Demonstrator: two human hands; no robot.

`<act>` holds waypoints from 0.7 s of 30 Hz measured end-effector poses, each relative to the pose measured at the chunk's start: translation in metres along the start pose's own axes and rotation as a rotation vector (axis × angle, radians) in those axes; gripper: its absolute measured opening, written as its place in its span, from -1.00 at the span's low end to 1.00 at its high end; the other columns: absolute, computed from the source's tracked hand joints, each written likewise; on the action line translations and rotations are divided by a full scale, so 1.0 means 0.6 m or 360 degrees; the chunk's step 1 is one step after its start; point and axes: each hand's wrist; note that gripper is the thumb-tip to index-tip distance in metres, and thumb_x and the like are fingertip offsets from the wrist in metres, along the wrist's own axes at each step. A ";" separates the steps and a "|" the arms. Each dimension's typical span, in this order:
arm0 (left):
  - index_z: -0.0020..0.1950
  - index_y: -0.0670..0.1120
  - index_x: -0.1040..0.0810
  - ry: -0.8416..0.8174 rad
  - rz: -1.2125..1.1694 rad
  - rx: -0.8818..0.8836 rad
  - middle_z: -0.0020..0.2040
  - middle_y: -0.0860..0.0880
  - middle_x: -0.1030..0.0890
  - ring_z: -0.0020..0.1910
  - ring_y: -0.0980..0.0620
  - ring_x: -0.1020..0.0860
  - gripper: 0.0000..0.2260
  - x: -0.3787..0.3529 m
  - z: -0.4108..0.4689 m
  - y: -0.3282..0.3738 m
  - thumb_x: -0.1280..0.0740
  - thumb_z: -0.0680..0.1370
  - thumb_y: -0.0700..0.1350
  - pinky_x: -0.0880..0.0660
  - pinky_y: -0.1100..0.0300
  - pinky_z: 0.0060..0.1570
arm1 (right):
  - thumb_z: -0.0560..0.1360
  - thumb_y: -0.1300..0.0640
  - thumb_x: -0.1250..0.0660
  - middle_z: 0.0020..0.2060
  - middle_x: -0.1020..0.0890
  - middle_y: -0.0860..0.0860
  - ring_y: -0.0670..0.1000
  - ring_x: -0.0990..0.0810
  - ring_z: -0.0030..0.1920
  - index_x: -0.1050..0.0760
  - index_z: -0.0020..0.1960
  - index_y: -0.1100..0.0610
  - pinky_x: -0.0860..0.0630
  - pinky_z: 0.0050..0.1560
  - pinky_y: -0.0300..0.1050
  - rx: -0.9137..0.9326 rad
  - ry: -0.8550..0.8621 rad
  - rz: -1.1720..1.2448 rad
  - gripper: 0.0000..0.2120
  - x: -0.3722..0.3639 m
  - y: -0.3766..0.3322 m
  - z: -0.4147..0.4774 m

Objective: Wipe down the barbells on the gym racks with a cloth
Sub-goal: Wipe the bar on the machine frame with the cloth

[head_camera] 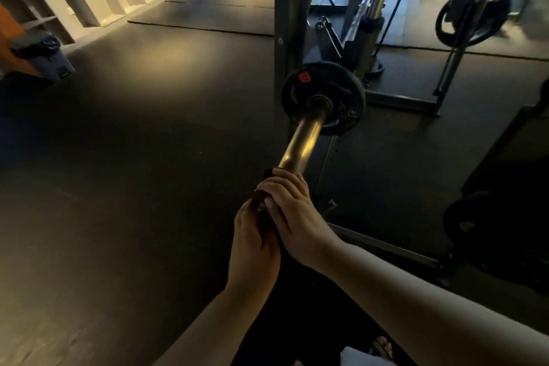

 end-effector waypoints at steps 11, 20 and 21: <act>0.49 0.29 -0.27 -0.0151 -0.0311 -0.0045 0.40 0.22 -0.40 0.33 0.17 -0.49 -0.56 -0.039 -0.098 0.065 -0.26 0.62 0.13 -0.56 -0.02 0.25 | 0.72 0.07 -0.17 0.09 -0.70 0.16 0.13 -0.71 0.09 -0.57 0.27 0.06 -0.65 0.15 0.13 -0.1174 0.0293 0.1787 -0.76 0.104 -0.061 -0.137; 0.15 -0.05 -0.64 -0.1076 -0.0844 0.0175 0.02 -0.14 -0.71 0.02 -0.12 -0.68 -0.71 -0.274 -0.214 0.248 -0.28 0.57 0.08 -0.59 0.06 -0.04 | 0.65 0.14 -0.30 0.12 -0.70 0.25 0.16 -0.72 0.00 -0.53 0.30 0.15 -0.67 -0.01 0.13 -0.1145 0.1064 0.1922 -0.76 0.306 -0.035 -0.406; 0.12 -0.04 -0.65 -0.1099 -0.0833 0.0149 0.00 -0.15 -0.71 0.00 -0.12 -0.68 -0.74 -0.303 -0.235 0.271 -0.29 0.58 0.06 -0.59 0.05 -0.03 | 0.66 0.14 -0.29 0.13 -0.69 0.24 0.17 -0.72 0.02 -0.52 0.31 0.15 -0.68 -0.01 0.12 -0.1128 0.1141 0.1883 -0.76 0.333 -0.037 -0.443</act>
Point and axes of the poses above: each hand's wrist, its own z-axis towards the middle knuckle, its own x-axis out of the back of the hand, y = z × x
